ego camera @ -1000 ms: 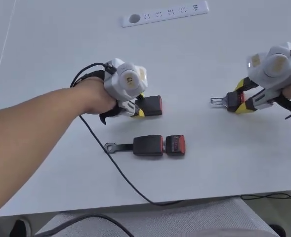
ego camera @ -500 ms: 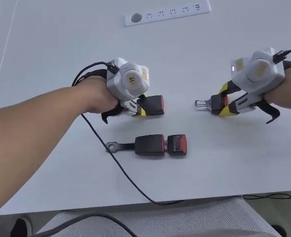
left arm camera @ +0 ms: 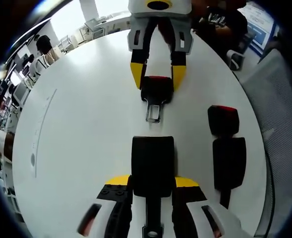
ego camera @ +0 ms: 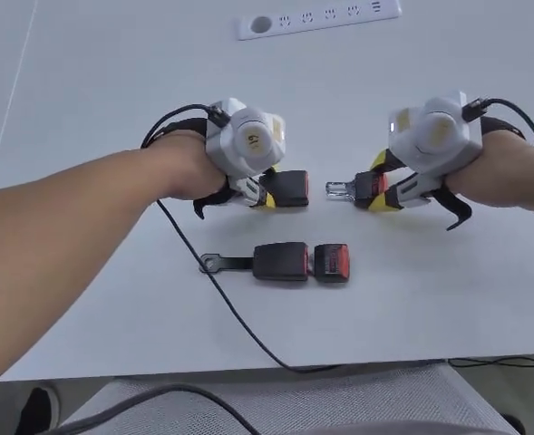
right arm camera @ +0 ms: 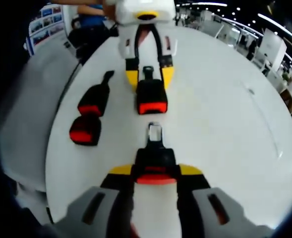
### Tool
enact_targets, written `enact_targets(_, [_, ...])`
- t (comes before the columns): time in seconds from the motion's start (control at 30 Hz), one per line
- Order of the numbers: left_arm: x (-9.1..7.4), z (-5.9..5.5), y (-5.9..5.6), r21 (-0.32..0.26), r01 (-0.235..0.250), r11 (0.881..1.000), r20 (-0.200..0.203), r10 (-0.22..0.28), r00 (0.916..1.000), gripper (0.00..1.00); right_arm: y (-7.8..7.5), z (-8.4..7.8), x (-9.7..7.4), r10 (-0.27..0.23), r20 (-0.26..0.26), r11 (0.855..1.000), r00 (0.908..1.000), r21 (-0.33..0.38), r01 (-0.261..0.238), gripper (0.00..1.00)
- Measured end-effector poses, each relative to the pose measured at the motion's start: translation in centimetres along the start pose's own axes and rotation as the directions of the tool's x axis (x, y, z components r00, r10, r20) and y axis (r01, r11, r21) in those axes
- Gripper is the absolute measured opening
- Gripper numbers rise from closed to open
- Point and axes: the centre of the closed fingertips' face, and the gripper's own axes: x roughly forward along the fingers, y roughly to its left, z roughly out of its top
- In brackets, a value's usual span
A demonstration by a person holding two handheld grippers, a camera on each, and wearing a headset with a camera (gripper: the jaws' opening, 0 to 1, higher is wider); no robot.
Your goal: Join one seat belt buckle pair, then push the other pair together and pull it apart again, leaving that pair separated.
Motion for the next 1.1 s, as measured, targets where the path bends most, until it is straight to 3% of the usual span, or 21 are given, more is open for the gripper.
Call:
enact_targets(0.23, [0.0, 0.0, 0.1, -0.013, 0.003, 1.0, 0.011, -0.003, 0.9999, 0.3, -0.3, 1.5, 0.9, 0.0, -0.01, 1.0, 1.0, -0.029, 0.0, 0.32])
enact_targets(0.5, [0.0, 0.0, 0.0, -0.015, 0.001, 1.0, 0.006, -0.001, 1.0, 0.3, -0.3, 1.7, 1.1, 0.003, -0.025, 0.999, 0.9997, -0.048, -0.004, 0.32])
enact_targets(0.8, [0.1, 0.0, -0.1, -0.014, 0.004, 1.0, 0.003, -0.004, 1.0, 0.3, 0.1, 3.1, 1.7, 0.009, 0.003, 0.999, 1.0, -0.053, -0.008, 0.32])
enact_targets(0.87, [0.0, 0.0, -0.1, -0.005, -0.002, 1.0, 0.008, 0.002, 1.0, 0.3, 0.0, 3.0, 1.7, 0.012, 0.002, 0.999, 0.9999, -0.048, -0.012, 0.32])
enact_targets(0.9, [0.0, 0.0, -0.2, -0.003, -0.004, 1.0, 0.011, 0.004, 0.9999, 0.3, 0.1, 3.0, 1.7, 0.02, 0.015, 1.0, 0.9997, -0.013, -0.02, 0.32])
enact_targets(1.1, [0.1, 0.0, -0.1, 0.021, 0.005, 1.0, 0.008, -0.005, 1.0, 0.29, 0.1, 3.1, 1.8, 0.025, 0.012, 0.999, 0.9996, -0.042, -0.025, 0.31])
